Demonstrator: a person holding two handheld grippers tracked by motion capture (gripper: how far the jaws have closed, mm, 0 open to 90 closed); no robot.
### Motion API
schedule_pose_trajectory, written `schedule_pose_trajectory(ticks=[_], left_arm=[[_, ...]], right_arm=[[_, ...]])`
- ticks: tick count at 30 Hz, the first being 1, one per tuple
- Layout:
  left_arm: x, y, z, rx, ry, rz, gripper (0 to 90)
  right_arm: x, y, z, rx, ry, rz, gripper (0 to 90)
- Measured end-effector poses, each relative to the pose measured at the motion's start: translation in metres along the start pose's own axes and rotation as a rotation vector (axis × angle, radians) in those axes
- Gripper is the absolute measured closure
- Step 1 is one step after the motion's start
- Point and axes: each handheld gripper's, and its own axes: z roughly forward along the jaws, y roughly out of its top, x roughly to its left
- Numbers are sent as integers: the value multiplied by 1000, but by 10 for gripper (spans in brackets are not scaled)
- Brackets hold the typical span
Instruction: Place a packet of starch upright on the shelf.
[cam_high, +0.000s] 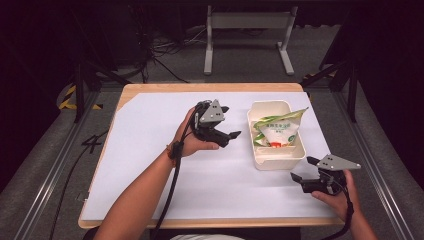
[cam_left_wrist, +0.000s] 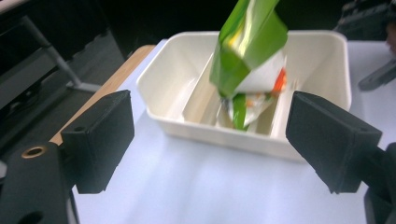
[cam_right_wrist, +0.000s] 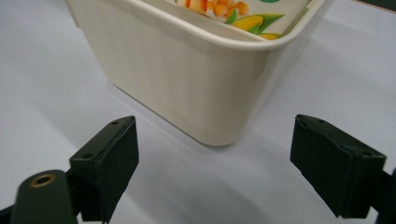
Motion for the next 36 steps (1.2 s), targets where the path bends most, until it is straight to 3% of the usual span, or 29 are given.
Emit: schedule_pose_trajectory(ticks=[10,29,36], left_arm=[[-1,-27,-24,67,45,5,137],[-12,-87,-76,175,128,-19,120],[-15,-107,-88,212,152,-36,117]], right_arm=[[0,0,0,-1,0,-1,152],[3,1,0,-1,-4,-19,152],[4,1,0,2,-5,-25,152]])
